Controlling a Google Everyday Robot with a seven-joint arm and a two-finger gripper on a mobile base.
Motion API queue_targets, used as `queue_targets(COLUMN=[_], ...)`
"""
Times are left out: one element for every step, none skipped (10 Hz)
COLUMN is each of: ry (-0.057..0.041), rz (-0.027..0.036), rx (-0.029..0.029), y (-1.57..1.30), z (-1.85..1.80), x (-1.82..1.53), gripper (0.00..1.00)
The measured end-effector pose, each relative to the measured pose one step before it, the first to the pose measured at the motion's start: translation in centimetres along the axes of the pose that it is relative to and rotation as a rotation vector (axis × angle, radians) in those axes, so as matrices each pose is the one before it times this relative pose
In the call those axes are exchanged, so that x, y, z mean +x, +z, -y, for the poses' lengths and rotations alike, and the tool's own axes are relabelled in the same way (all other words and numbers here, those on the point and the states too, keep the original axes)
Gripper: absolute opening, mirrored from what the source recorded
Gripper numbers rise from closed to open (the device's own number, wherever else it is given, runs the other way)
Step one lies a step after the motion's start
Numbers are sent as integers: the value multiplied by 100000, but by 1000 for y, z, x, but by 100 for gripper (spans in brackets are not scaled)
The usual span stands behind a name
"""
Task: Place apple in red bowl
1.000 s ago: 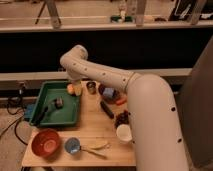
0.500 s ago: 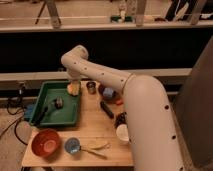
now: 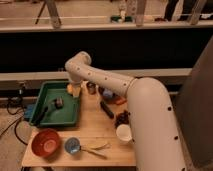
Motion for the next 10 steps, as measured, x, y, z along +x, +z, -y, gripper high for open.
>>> queue_targets(ry=[115, 183, 983, 1287, 1284, 1329, 24, -268, -205, 192], rz=[-745, -1065, -836, -116, 158, 828, 757, 882, 626, 605], rx=[836, 786, 261, 104, 21, 117, -635, -825, -475, -634], y=[378, 427, 788, 478, 253, 111, -30, -455, -847, -751], z=[-79, -54, -203, -20, 118, 355, 167, 243, 395, 344], x=[333, 373, 372, 379, 360, -22, -297, -582, -620, -493], gripper=[80, 80, 80, 80, 80, 80, 80, 80, 80, 80])
